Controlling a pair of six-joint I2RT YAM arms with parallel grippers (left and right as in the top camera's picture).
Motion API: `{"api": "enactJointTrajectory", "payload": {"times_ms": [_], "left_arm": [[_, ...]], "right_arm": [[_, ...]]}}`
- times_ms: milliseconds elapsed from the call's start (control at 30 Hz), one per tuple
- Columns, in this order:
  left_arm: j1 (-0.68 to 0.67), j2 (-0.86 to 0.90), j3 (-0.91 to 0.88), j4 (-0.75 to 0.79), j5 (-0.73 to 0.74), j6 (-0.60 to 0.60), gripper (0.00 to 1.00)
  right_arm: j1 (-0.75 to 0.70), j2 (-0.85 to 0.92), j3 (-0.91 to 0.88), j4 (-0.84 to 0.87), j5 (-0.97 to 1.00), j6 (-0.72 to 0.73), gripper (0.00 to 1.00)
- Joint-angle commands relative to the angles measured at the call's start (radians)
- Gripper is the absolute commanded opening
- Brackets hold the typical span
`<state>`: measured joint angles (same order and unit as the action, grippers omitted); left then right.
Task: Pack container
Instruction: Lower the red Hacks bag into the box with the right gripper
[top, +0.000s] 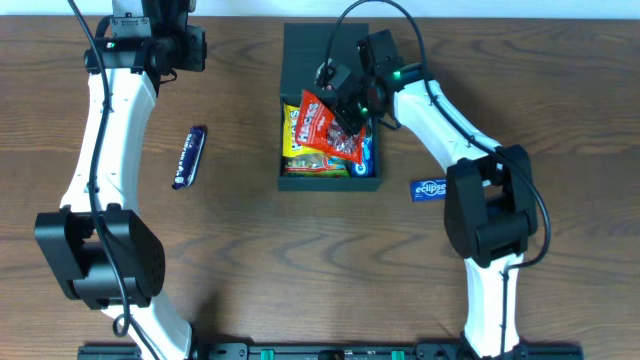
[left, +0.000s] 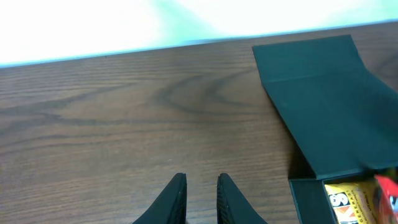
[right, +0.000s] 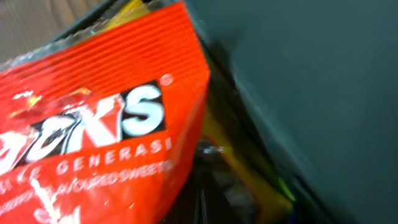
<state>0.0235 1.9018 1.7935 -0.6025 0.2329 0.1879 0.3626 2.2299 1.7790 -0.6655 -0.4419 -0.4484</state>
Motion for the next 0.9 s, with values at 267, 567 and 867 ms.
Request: {"api": "enactJointTrajectory", "payload": {"times_ms": [267, 567, 867], "left_arm": [[0.004, -0.026, 0.002, -0.015, 0.005, 0.011, 0.18], [0.004, -0.026, 0.002, -0.029, 0.005, 0.011, 0.18], [0.004, -0.026, 0.002, -0.029, 0.005, 0.011, 0.18]], "right_arm": [[-0.002, -0.084, 0.058, -0.006, -0.029, 0.072, 0.01], [-0.004, -0.135, 0.055, -0.167, -0.03, 0.065, 0.01], [0.005, -0.048, 0.04, -0.182, -0.037, 0.066, 0.01]]}}
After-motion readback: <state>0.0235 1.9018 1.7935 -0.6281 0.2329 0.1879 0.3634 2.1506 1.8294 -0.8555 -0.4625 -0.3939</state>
